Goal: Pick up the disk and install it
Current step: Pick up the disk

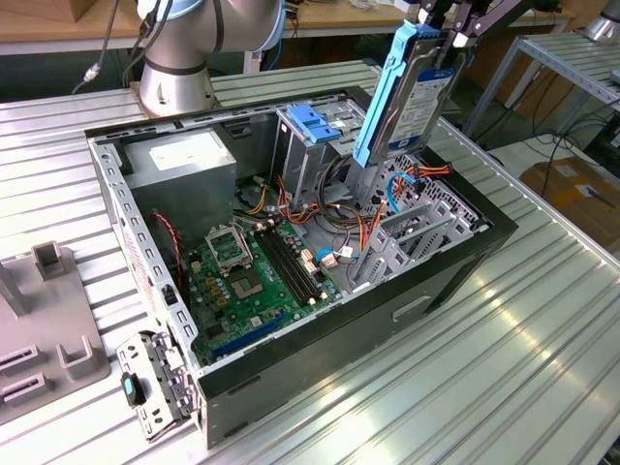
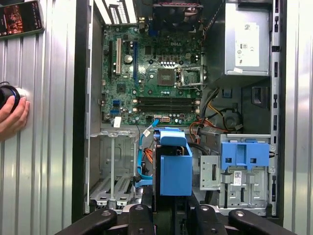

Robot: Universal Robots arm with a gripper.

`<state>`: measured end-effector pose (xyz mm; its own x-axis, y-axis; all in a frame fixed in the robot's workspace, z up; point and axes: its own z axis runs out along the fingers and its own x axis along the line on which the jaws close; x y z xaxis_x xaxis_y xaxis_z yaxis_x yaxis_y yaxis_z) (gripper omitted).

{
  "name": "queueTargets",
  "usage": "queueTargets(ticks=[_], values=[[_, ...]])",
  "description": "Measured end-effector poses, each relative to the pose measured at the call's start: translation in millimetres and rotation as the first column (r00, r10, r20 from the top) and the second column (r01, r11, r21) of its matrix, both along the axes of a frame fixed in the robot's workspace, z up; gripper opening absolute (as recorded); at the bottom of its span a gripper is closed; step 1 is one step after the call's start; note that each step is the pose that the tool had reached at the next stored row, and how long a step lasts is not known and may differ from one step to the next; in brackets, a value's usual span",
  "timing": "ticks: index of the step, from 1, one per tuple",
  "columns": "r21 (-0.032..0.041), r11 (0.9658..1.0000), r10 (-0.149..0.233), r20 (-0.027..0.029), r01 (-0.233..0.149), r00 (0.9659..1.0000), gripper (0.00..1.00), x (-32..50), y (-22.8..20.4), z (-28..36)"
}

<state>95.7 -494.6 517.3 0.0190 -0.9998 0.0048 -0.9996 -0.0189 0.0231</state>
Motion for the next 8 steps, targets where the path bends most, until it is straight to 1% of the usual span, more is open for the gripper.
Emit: queueTargets(ticks=[2, 8], values=[[0.0000, 1.0000, 0.000, 0.0001, 0.000, 1.0000, 0.35, 0.0, 0.0, -3.1], [0.0000, 1.0000, 0.000, 0.0000, 0.000, 1.0000, 0.35, 0.0, 0.0, -3.4]])
